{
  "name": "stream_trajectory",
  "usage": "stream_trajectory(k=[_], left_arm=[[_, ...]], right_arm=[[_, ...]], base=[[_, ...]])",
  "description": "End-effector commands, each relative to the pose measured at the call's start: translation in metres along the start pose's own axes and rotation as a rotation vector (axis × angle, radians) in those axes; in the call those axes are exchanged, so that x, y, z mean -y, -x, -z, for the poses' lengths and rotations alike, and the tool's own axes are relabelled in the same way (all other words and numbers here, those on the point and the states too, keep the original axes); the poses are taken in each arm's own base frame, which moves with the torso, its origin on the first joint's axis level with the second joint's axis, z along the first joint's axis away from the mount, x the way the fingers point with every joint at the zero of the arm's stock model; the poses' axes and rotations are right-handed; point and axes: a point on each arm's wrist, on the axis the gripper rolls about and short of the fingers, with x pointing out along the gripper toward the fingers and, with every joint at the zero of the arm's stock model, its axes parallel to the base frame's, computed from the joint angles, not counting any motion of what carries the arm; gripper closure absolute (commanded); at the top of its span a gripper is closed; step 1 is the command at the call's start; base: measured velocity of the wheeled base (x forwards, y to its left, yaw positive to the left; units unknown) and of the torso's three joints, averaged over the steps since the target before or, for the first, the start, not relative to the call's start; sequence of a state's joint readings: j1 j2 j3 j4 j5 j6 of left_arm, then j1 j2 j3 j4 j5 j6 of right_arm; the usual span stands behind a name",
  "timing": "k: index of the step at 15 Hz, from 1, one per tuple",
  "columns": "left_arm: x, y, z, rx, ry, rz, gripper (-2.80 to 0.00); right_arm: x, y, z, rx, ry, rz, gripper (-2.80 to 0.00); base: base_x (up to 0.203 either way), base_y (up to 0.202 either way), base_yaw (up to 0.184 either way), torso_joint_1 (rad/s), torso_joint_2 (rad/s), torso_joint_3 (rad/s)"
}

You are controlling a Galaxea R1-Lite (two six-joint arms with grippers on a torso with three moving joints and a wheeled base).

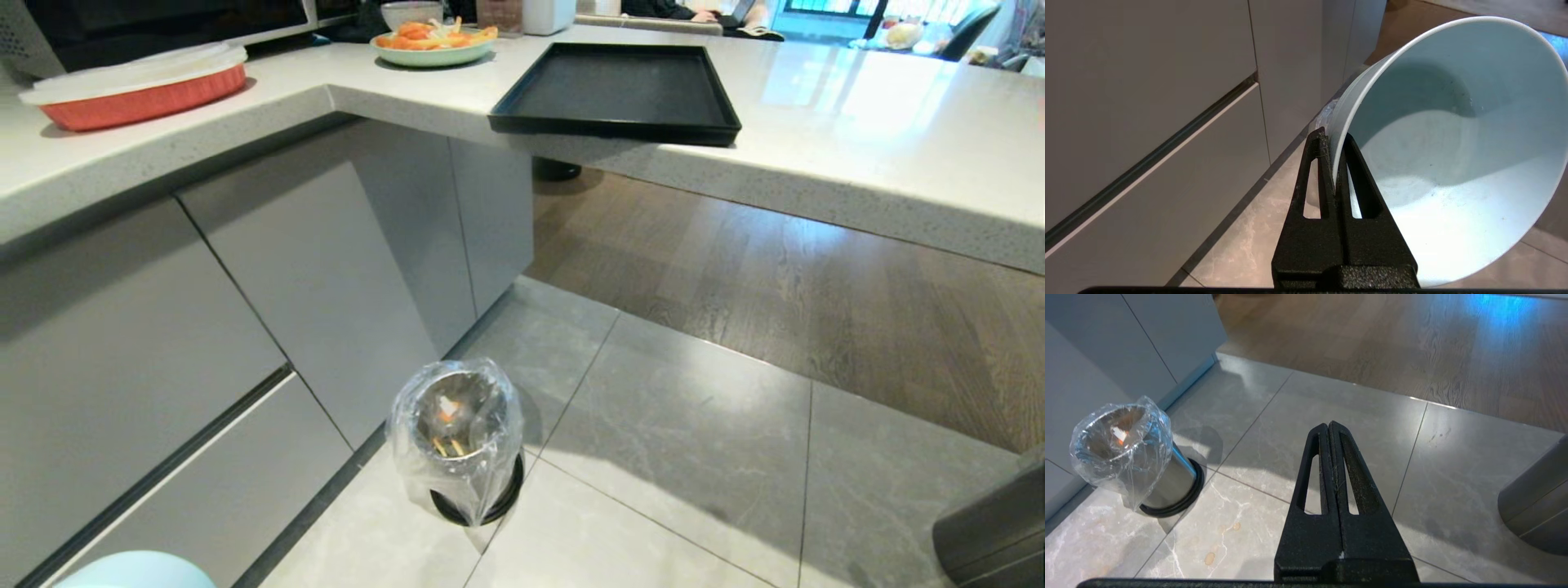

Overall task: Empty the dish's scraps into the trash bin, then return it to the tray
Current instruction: Put the bowl back to the table

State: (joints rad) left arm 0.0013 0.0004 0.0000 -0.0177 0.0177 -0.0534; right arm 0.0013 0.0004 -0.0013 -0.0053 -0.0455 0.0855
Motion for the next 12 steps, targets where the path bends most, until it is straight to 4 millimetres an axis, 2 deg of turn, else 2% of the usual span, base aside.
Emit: stream_trajectory(k=[1,4,12], left_arm=[[0.0000,0.0000,-0.0001,0.001,0.000,-0.001,0.00],[0.0000,0.0000,-0.0001,0.001,0.000,-0.001,0.00],[0.0000,0.0000,-0.0001,0.002,0.002,-0.001,0.00]], right_arm=[[0.0000,0.0001,-0.0001,0.002,0.000,0.000,0.00],[0.0000,0.0000,0.0002,0.000,0.000,0.000,0.00],[0.0000,0.0000,-0.0002,0.000,0.000,0.000,0.00]], base=[[0.000,0.000,0.000,0.007,0.00,0.203],[0.000,0.000,0.000,0.000,0.00,0.201],[0.000,0.000,0.000,0.002,0.00,0.037]])
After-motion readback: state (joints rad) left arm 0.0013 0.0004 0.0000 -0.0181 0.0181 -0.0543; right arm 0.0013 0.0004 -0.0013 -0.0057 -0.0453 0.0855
